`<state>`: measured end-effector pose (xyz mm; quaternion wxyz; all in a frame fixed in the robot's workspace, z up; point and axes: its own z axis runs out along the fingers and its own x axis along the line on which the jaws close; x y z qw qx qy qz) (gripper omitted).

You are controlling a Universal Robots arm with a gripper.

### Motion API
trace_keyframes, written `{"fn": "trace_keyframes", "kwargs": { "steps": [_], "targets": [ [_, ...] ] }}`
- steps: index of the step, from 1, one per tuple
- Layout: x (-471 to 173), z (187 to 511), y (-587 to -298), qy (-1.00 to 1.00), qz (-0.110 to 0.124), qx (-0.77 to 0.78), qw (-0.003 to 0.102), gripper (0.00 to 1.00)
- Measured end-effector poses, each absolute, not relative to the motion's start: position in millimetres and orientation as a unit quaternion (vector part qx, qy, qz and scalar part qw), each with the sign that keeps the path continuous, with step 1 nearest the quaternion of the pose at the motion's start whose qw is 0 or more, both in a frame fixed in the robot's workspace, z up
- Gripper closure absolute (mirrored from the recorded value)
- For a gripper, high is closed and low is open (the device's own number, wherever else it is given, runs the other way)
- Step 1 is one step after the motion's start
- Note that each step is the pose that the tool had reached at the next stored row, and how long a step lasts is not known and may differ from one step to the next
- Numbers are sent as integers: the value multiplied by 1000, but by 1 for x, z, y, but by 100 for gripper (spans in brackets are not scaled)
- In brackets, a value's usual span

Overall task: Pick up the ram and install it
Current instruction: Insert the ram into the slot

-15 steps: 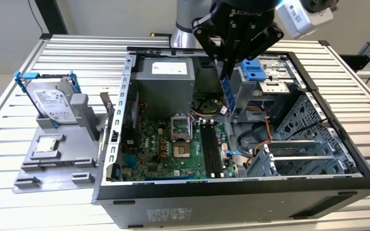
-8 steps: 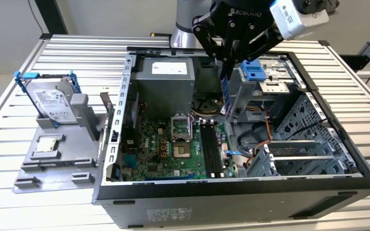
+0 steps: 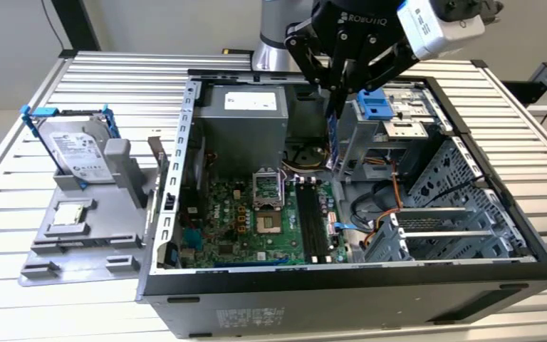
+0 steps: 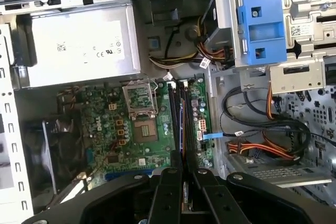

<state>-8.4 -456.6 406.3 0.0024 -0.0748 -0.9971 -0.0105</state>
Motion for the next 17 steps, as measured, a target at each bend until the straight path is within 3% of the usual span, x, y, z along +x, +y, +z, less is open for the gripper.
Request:
{"fn": "trace_keyframes", "kwargs": {
  "steps": [17],
  "targets": [
    [11, 397, -454, -999, -10, -44, 3, 100]
  ]
}}
